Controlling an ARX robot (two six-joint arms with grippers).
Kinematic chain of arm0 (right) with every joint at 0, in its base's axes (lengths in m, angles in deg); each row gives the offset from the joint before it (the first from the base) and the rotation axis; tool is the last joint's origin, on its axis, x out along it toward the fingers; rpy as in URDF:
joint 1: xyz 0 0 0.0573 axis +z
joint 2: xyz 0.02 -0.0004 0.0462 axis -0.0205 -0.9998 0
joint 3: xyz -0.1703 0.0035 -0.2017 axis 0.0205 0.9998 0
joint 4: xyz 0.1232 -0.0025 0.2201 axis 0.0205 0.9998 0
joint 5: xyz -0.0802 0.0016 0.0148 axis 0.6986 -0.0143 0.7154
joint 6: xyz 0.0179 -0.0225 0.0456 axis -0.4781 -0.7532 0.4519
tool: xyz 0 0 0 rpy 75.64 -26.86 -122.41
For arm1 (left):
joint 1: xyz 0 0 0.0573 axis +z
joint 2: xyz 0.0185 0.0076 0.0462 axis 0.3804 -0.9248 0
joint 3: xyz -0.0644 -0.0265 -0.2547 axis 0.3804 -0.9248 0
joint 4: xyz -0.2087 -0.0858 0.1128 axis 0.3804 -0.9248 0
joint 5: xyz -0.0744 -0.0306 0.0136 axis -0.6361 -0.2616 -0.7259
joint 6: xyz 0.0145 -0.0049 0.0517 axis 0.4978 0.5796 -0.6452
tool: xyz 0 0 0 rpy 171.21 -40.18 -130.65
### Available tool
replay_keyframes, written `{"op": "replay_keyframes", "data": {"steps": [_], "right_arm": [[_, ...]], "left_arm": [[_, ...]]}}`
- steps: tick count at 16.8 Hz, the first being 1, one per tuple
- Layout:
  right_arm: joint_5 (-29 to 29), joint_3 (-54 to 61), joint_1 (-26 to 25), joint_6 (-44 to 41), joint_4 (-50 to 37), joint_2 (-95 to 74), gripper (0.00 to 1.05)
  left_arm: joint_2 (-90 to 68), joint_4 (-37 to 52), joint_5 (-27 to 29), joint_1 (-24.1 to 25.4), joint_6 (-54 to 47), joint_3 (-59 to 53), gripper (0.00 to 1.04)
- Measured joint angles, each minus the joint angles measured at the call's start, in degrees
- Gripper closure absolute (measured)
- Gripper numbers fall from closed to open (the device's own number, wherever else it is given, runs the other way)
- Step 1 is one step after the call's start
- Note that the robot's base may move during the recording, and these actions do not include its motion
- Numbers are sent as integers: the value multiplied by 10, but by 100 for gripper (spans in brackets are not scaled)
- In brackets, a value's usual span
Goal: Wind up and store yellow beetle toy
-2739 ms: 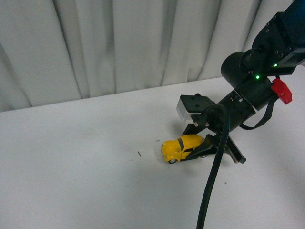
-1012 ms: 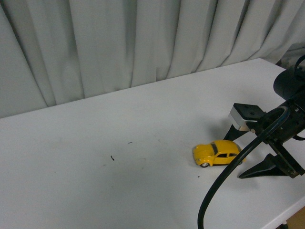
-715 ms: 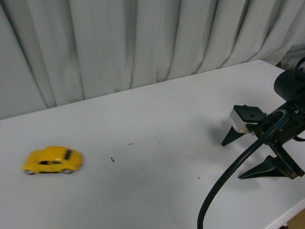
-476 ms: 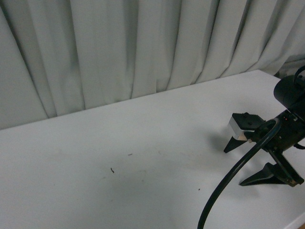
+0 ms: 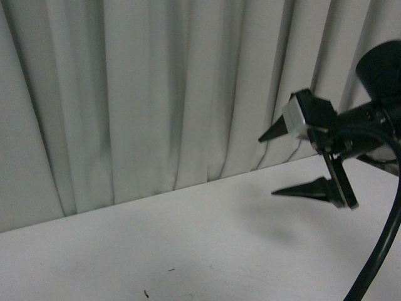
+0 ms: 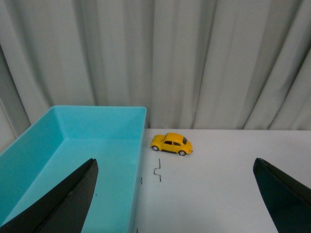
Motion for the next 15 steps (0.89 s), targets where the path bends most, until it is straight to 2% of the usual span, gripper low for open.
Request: {"op": "replay_keyframes", "data": {"steps": [3, 5, 6, 7, 8, 9, 11, 13, 15], "right_arm": [[-37, 10, 15, 106, -61, 115, 7], [-67, 33, 43, 140, -56, 205, 7], [-58, 64, 67, 183, -101, 254, 9], [96, 140, 110, 293, -239, 320, 19], [205, 206, 150, 408, -312, 376, 28], [281, 250, 179, 502, -348, 419, 35], [427, 310, 234, 689, -342, 505, 52], [493, 362, 242, 818, -332, 577, 68], [506, 395, 238, 875, -345, 607, 82]], "left_arm": [[0, 0, 0, 0, 0, 0, 7], [0, 0, 0, 0, 0, 0, 7], [0, 0, 0, 0, 0, 0, 7], [0, 0, 0, 0, 0, 0, 7], [0, 0, 0, 0, 0, 0, 7], [0, 0, 0, 0, 0, 0, 7], [0, 0, 0, 0, 0, 0, 7], [0, 0, 0, 0, 0, 0, 7], [0, 0, 0, 0, 0, 0, 7]]}}
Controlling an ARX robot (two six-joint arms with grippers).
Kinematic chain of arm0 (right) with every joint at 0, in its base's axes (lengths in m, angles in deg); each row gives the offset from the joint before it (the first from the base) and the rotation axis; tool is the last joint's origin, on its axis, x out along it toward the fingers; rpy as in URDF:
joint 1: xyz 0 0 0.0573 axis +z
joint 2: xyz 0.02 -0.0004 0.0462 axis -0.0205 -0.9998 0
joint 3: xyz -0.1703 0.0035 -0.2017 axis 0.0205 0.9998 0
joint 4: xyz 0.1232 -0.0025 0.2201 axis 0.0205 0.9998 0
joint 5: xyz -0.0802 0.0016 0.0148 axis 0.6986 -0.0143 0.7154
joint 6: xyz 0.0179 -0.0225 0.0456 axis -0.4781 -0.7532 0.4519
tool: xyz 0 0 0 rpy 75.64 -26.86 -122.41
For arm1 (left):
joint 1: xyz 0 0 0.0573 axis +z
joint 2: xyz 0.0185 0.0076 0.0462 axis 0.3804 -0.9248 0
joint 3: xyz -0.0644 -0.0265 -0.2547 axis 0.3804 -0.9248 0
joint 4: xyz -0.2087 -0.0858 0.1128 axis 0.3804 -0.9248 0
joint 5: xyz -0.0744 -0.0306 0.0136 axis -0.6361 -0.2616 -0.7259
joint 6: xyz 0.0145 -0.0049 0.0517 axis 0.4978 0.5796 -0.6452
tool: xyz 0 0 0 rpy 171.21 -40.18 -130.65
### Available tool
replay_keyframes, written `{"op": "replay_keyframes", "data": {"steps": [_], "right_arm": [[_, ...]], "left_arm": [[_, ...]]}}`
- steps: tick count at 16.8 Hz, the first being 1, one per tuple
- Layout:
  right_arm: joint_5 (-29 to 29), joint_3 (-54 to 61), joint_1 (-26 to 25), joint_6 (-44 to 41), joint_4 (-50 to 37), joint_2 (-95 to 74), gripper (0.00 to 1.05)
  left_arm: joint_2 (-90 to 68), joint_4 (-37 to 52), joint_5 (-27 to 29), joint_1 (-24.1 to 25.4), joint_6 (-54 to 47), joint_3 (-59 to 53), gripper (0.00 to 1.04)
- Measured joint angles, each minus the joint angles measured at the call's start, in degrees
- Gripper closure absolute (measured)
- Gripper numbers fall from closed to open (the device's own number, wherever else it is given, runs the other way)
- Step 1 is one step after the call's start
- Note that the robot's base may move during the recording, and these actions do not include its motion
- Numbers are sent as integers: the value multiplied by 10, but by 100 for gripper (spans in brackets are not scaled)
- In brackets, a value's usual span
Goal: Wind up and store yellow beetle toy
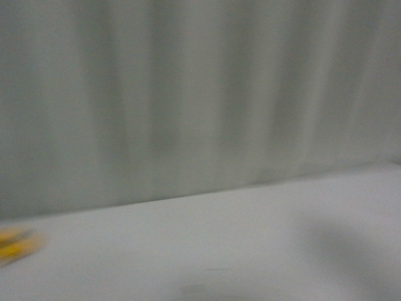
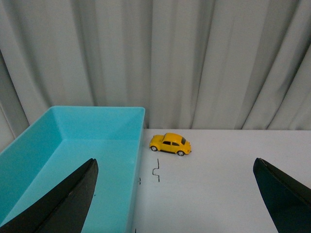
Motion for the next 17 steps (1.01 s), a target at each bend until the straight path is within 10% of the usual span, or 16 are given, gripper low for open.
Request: {"op": "replay_keyframes", "data": {"steps": [2, 17], "right_arm": [[-1, 46, 1, 37, -10, 29, 103], [-1, 170, 1, 51, 57, 221, 103]], "left_arm": [[0, 0, 0, 0, 0, 0, 7], [0, 0, 0, 0, 0, 0, 7]]}}
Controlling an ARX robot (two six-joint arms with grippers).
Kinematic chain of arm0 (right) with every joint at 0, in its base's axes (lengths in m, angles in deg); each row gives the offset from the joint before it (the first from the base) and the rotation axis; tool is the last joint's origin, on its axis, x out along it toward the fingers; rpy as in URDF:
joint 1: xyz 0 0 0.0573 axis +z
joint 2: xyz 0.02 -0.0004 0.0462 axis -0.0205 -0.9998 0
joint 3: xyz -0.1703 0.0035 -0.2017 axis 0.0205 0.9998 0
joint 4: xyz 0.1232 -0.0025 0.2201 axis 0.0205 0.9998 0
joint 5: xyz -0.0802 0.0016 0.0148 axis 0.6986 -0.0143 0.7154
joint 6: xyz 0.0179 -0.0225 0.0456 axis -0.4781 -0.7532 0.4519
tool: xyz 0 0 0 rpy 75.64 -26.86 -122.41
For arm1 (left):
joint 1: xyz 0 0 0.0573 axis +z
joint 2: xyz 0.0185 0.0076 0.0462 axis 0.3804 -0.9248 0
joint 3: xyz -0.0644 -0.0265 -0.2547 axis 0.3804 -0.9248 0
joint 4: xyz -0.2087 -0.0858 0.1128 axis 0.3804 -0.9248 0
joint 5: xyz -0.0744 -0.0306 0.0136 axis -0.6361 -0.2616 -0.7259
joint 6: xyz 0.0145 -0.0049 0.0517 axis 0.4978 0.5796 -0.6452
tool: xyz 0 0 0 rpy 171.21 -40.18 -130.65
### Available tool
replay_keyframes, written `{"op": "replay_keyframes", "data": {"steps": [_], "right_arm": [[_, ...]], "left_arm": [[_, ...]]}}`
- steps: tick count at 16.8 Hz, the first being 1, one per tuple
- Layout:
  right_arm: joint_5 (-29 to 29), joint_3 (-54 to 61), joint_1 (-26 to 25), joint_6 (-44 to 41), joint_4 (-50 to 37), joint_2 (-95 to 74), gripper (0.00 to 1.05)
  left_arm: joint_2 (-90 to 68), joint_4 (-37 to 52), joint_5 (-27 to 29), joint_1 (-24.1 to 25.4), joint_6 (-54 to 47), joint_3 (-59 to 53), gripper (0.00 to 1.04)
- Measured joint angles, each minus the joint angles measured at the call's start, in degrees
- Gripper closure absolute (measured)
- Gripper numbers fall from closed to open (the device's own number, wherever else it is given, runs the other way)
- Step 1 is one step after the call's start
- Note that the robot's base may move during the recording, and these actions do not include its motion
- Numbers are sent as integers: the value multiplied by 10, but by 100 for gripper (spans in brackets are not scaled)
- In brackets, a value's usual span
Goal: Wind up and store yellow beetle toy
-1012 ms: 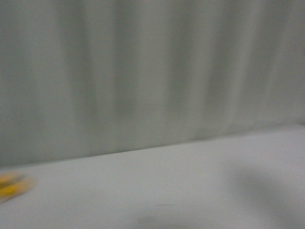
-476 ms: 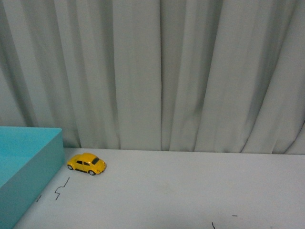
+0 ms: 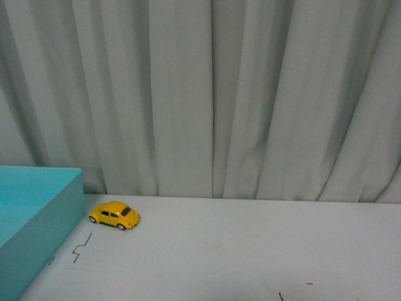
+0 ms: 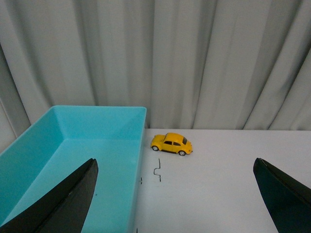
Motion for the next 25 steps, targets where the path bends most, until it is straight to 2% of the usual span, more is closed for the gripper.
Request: {"op": "replay_keyframes", "data": {"steps": [1, 6, 7, 8, 11, 17, 19, 20, 22, 25], "right_arm": [[0, 11, 0, 0, -17, 7, 103], [0, 16, 0, 0, 18, 42, 103], [-2, 16, 0, 1, 117, 109, 103], [0, 16, 0, 0, 129, 145, 103], [0, 16, 0, 0, 127, 146, 63], [0, 16, 0, 1, 127, 146, 4], [0, 16, 0, 0, 127, 146, 7], [0, 16, 0, 1, 127, 146, 7], [0, 16, 0, 1, 127, 146, 7], [-1, 16, 0, 0, 127, 146, 7]], "left_arm": [[0, 0, 0, 0, 0, 0, 7], [0, 0, 0, 0, 0, 0, 7], [0, 0, 0, 0, 0, 0, 7], [0, 0, 0, 0, 0, 0, 7], [0, 0, 0, 0, 0, 0, 7], [-1, -8, -2, 0, 4, 1, 7], [-104, -161, -8, -12, 69, 77, 7], [-175, -158, 15, -35, 105, 119, 7], [-271, -57, 40, -77, 113, 186, 7], [-360, 27, 37, -96, 101, 238, 7]]}}
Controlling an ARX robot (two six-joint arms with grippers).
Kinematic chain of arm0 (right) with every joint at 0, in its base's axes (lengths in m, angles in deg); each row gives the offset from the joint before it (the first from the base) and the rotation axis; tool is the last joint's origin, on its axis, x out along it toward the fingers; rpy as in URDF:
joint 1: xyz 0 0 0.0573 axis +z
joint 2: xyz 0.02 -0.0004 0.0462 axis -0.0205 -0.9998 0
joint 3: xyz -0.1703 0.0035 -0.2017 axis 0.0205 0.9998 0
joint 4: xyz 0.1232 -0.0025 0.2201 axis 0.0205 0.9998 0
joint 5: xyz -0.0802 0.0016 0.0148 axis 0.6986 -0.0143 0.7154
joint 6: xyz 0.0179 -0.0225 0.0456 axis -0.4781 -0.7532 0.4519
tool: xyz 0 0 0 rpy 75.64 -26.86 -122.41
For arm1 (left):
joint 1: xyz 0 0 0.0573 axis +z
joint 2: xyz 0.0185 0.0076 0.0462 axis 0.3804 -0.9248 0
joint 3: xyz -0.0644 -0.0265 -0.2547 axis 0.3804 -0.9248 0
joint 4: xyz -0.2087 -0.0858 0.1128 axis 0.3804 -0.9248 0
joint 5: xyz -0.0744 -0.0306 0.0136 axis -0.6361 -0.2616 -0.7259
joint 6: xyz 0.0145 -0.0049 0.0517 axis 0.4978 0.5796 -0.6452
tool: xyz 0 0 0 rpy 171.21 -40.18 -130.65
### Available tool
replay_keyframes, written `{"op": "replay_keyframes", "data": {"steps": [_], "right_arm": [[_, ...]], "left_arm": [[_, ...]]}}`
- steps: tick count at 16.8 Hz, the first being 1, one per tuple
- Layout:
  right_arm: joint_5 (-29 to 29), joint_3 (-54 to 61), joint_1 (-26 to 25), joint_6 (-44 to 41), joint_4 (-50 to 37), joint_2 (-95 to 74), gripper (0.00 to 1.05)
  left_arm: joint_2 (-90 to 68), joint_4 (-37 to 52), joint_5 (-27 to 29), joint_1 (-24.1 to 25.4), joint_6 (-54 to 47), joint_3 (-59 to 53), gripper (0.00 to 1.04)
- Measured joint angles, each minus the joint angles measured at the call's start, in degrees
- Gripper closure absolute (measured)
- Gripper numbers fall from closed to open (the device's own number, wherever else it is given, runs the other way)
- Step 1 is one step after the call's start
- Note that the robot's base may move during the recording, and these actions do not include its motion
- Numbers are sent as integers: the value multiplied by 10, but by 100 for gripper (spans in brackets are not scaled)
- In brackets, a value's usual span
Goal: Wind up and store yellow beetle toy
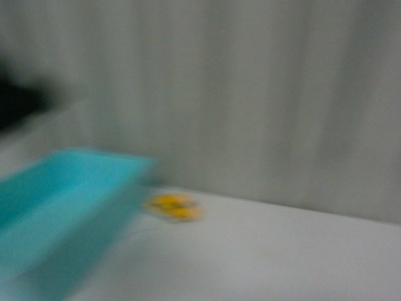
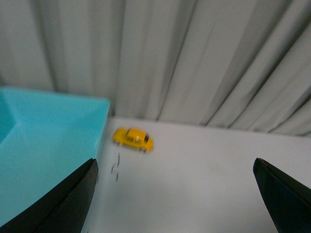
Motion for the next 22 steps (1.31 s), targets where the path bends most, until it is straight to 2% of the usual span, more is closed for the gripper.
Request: {"op": "replay_keyframes", "data": {"steps": [6, 8, 10, 11, 13, 14, 15, 16, 22], "right_arm": [[0, 0, 0, 0, 0, 0, 7], [0, 0, 0, 0, 0, 0, 7], [1, 0, 0, 0, -1, 0, 7], [1, 0, 0, 0, -1, 0, 7], [1, 0, 0, 0, -1, 0, 7], [1, 0, 0, 0, -1, 0, 7], [1, 0, 0, 0, -1, 0, 7], [1, 0, 0, 0, -1, 0, 7], [1, 0, 0, 0, 0, 0, 7]], "left_arm": [[-136, 84, 5, -18, -33, 56, 7], [-281, 131, -1, -18, -90, 125, 7], [-470, 122, -18, -3, -188, 261, 7], [-674, 34, -72, 8, -348, 484, 7], [-763, -37, -80, 5, -481, 593, 7], [-860, -174, -87, 7, -711, 721, 7], [-922, -258, -67, 28, -896, 800, 7], [-960, -310, -41, 44, -1024, 822, 7], [-1017, -346, -23, 48, -1068, 861, 7]]}}
